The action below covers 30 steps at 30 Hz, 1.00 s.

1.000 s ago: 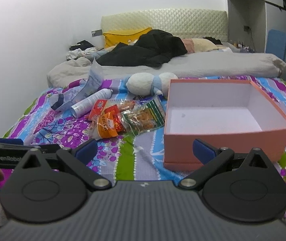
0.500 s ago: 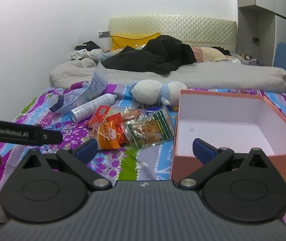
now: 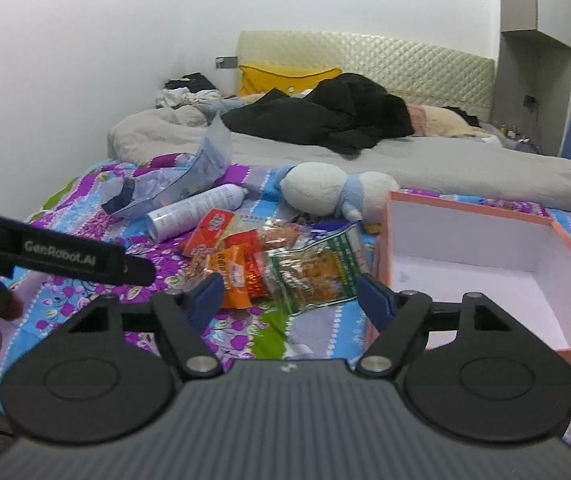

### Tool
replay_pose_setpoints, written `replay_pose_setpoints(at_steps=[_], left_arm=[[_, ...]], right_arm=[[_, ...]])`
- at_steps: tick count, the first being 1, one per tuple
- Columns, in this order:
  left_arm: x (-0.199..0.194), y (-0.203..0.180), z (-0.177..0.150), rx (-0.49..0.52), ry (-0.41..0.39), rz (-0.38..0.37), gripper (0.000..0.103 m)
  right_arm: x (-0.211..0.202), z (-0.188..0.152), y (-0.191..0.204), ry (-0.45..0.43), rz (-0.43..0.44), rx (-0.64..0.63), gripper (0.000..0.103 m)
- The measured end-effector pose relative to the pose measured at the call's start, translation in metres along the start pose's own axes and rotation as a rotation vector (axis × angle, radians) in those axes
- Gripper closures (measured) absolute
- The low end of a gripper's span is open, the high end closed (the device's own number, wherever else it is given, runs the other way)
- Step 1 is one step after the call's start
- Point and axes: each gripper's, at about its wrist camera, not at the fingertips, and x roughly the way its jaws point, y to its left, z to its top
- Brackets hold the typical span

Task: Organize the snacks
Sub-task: 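Grasp the orange-and-white bag with the left tool while the right tool grasps the green-labelled bag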

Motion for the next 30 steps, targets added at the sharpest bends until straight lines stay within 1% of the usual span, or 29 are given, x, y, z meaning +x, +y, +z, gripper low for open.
replay_pose_setpoints(at_steps=[1, 3, 4, 6, 8, 11, 13, 17, 20, 23, 25, 26, 28, 30], left_arm=[[0.003, 0.002, 0.0, 0.001, 0.003, 0.0, 0.0], [0.008, 0.008, 0.002, -0.006, 0.005, 0.004, 0.0], [0.01, 0.011, 0.003, -0.012, 0.006, 0.007, 0.0], [0.015, 0.016, 0.004, -0.02, 0.005, 0.007, 0.0], [0.021, 0.02, 0.005, -0.022, 0.007, 0.005, 0.0], [0.032, 0.025, 0.005, -0.033, 0.012, 0.013, 0.0], [0.042, 0.03, 0.005, -0.051, 0.022, 0.009, 0.0], [0.063, 0.037, 0.006, -0.076, 0.035, -0.013, 0.003], [0.084, 0.04, 0.009, -0.095, 0.056, -0.029, 0.004], [0.104, 0.042, 0.011, -0.11, 0.077, -0.042, 0.004], [0.117, 0.042, 0.012, -0.119, 0.094, -0.058, 0.004], [0.122, 0.042, 0.012, -0.117, 0.099, -0.062, 0.004], [0.133, 0.04, 0.012, -0.114, 0.104, -0.07, 0.003], [0.145, 0.037, 0.013, -0.107, 0.115, -0.071, 0.003]], right_arm=[[0.003, 0.0, 0.002, 0.007, 0.006, -0.002, 0.032], [0.01, 0.0, 0.007, 0.011, 0.01, -0.006, 0.042], [0.014, 0.0, 0.009, 0.015, 0.011, -0.007, 0.044], [0.021, 0.0, 0.012, 0.027, 0.02, -0.013, 0.054], [0.029, -0.001, 0.015, 0.033, 0.026, -0.01, 0.06], [0.046, -0.004, 0.02, 0.059, 0.026, -0.025, 0.065], [0.056, -0.005, 0.025, 0.062, 0.031, -0.038, 0.067], [0.078, -0.008, 0.029, 0.069, 0.005, -0.061, 0.068], [0.098, -0.012, 0.025, 0.097, -0.003, -0.062, 0.068], [0.119, -0.015, 0.019, 0.127, -0.032, -0.066, 0.068], [0.131, -0.017, 0.015, 0.145, -0.011, -0.063, 0.068], [0.136, -0.018, 0.014, 0.147, -0.02, -0.065, 0.068], [0.147, -0.02, 0.015, 0.137, -0.062, -0.106, 0.068], [0.158, -0.022, 0.015, 0.136, -0.057, -0.133, 0.068]])
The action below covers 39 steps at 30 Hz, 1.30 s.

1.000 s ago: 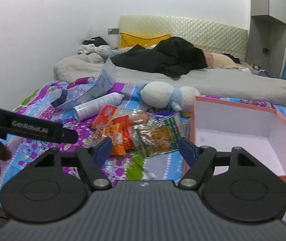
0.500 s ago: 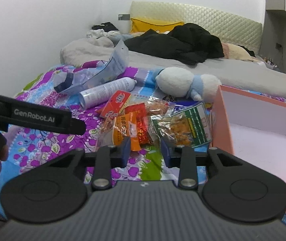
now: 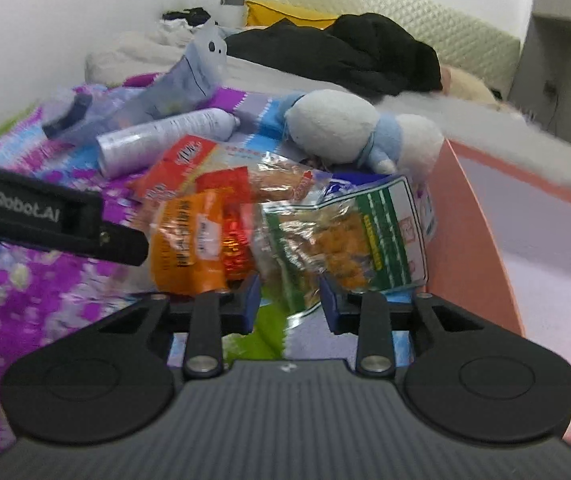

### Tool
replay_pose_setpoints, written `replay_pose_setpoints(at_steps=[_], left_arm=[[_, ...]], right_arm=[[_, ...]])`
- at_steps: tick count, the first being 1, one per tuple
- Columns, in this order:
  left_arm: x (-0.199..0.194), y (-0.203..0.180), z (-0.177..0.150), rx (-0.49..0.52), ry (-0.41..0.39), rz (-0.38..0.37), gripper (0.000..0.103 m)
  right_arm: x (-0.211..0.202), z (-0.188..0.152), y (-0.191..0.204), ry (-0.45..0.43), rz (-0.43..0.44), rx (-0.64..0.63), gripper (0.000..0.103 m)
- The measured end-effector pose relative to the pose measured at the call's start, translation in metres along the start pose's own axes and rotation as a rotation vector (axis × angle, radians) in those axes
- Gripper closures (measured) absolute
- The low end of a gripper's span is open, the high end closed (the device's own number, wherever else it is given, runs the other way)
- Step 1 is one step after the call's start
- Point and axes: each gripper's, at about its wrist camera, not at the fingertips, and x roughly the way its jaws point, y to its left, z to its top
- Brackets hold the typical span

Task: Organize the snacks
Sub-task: 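Grasp the orange-and-white bag with the left tool while the right tool grasps the green-labelled bag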

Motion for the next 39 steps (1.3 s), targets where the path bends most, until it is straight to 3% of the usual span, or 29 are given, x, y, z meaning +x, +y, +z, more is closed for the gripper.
replay_pose_setpoints(at_steps=[13, 16, 18, 23, 27, 39], left_arm=[[0.054, -0.001, 0.008, -0.042, 0.037, -0.013, 0.003], [0.059, -0.006, 0.009, -0.031, 0.032, -0.006, 0.004], [0.06, -0.009, 0.01, -0.024, 0.039, -0.002, 0.005], [0.052, -0.006, 0.01, -0.049, 0.036, -0.017, 0.019], [0.043, -0.004, 0.006, -0.045, 0.038, -0.028, 0.024], [-0.022, -0.001, -0.026, -0.038, 0.019, -0.017, 0.024]], right_arm=[[0.053, -0.02, 0.01, 0.038, -0.016, -0.107, 0.065], [0.052, -0.02, 0.012, 0.025, -0.02, -0.13, 0.067], [0.048, -0.02, 0.011, 0.021, -0.015, -0.123, 0.074], [0.038, -0.02, 0.01, 0.024, -0.009, -0.111, 0.081], [0.023, -0.021, 0.015, 0.011, -0.009, -0.124, 0.084], [-0.034, -0.035, 0.023, 0.013, 0.005, -0.164, 0.087]])
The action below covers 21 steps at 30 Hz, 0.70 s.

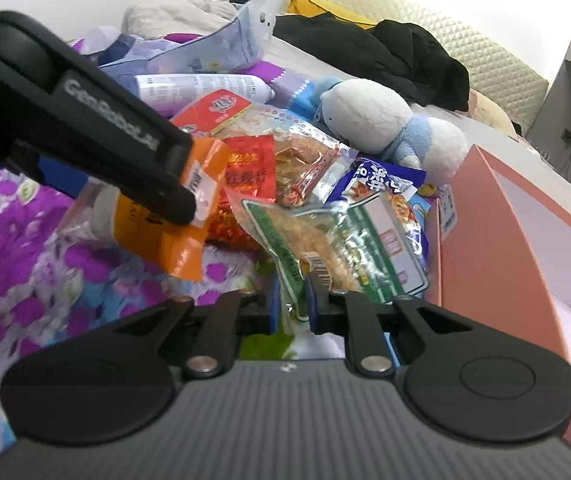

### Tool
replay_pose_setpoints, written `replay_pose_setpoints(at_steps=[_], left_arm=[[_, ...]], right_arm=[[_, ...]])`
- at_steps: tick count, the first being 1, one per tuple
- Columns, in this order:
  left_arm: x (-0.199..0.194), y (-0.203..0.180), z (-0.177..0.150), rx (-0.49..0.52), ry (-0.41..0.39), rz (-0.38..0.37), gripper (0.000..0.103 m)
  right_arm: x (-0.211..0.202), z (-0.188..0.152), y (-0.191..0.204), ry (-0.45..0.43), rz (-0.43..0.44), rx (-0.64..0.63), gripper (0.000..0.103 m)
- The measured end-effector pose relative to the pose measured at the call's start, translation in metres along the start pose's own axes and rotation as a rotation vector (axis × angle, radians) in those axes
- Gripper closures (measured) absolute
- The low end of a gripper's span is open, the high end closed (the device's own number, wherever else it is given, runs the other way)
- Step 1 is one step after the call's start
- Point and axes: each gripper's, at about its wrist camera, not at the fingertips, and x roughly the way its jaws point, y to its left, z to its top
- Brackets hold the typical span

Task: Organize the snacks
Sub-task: 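Grasp the orange-and-white bag with the left tool while the right tool grasps the green-labelled bag, then lift both held bags and carry them toward the pink box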

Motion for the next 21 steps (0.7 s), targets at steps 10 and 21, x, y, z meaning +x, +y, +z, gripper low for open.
replay_pose_setpoints(at_steps=[10, 21], left_arm=[[-0.046, 0.009, -0.04, 0.046, 0.018, 0.041, 0.024], [-0.051, 0.002, -0.07, 0.086, 0.084, 0.061, 0.023]], right_arm=[[-0.055, -0.023, 0.017, 0.011, 0.039, -0.036, 0.087], [-0.103, -0.065, 0.016, 0.085, 0.08, -0.041, 0.087]])
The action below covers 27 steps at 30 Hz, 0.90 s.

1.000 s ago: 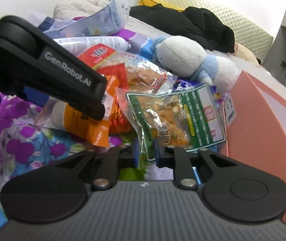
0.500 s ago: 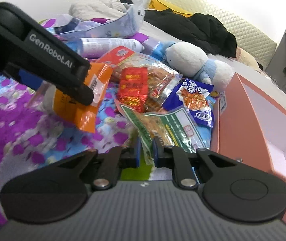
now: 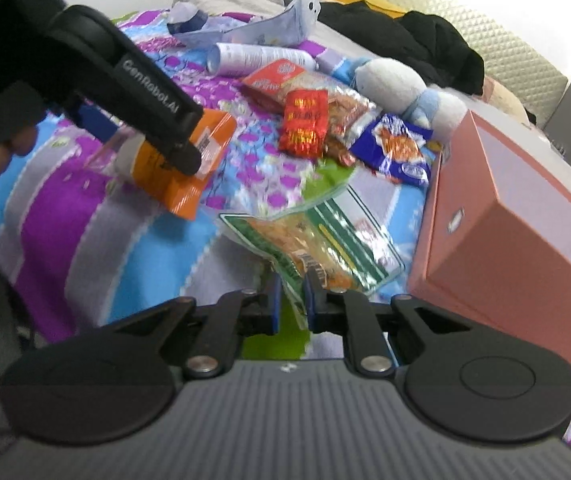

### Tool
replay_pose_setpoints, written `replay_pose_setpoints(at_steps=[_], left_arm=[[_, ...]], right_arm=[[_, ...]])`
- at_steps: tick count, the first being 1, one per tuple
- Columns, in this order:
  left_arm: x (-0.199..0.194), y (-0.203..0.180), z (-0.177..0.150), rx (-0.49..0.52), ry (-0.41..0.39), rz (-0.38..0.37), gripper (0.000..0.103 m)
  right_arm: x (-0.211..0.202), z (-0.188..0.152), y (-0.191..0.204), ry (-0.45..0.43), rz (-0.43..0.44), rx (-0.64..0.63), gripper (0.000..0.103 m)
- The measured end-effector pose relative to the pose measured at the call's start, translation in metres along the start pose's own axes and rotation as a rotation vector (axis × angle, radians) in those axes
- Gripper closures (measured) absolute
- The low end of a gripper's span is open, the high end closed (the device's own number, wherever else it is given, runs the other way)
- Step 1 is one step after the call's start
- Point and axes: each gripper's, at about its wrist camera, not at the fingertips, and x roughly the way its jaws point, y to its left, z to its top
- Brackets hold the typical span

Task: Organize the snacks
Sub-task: 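Lift both held bags and carry them toward the pink box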

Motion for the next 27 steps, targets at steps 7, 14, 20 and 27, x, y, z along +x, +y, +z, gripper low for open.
replay_pose_setpoints(at_steps=[7, 14, 20, 27], left_arm=[[0.003, -0.001, -0.002, -0.018, 0.015, 0.029, 0.016], [-0.003, 0.009, 0.002, -0.094, 0.002, 0.067, 0.012], [-0.005, 0.001, -0.002, -0.07, -0.027, 0.09, 0.012], [0.004, -0.003, -0.005, -0.086, -0.033, 0.089, 0.012]], right_arm=[[0.0, -0.008, -0.008, 0.002, 0.047, 0.096, 0.082], [0.002, -0.013, -0.026, 0.003, 0.161, 0.291, 0.021], [0.01, -0.009, -0.037, -0.038, 0.137, 0.434, 0.014], [0.031, -0.011, -0.053, -0.025, 0.096, 0.639, 0.014]])
